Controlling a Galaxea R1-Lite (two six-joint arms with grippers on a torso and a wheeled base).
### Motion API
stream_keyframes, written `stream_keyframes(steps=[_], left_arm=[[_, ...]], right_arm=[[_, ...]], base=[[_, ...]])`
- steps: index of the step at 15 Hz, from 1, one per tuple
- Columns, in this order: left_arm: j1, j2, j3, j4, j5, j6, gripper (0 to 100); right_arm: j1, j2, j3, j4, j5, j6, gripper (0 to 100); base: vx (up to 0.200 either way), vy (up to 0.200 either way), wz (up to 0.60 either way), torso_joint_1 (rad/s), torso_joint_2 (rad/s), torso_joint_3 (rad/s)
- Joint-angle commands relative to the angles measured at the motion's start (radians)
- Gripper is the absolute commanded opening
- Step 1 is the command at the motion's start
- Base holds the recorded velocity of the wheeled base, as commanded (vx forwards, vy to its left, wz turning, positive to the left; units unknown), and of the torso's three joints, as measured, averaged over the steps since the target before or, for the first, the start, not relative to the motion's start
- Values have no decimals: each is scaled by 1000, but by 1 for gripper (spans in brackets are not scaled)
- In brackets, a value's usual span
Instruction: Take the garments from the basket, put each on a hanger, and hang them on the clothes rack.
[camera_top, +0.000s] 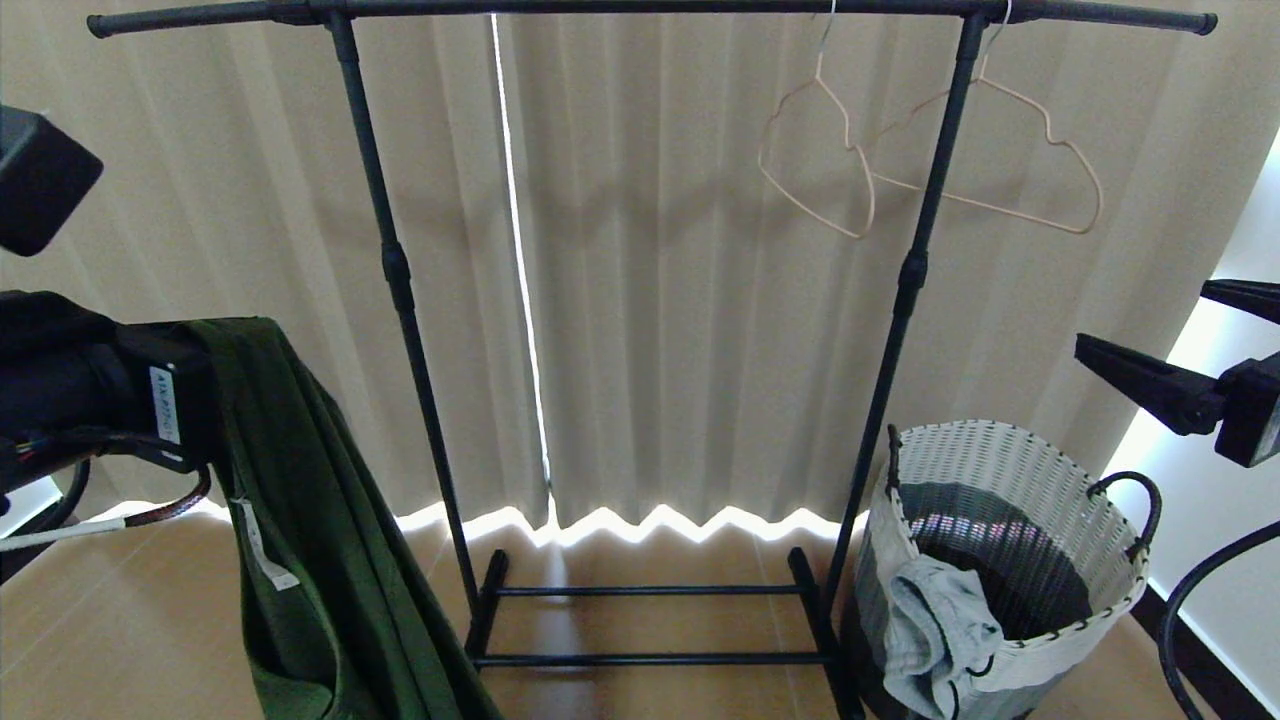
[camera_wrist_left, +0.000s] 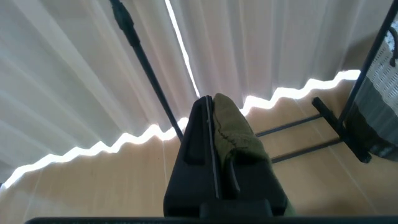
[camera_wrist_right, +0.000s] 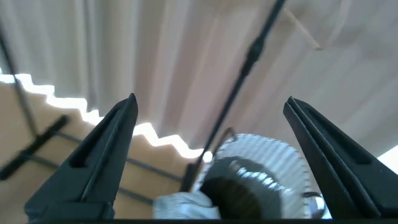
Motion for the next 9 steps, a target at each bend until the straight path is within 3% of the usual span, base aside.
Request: stream_keyframes(steps=[1,5,9], left_arm=[[6,-11,3,-2,0,1,0],[6,-14,19,-2,0,-2,0],[6,-36,49,-2,0,-4,0]], right_arm=[[-13,0,52,-25,-15,-27,100],[-41,-23,70,-34,-22,-54,100],[-105,-76,133,-34,-22,-161,100]], base=[[0,0,0,0,0,0],[0,0,0,0,0,0],[0,0,0,0,0,0]])
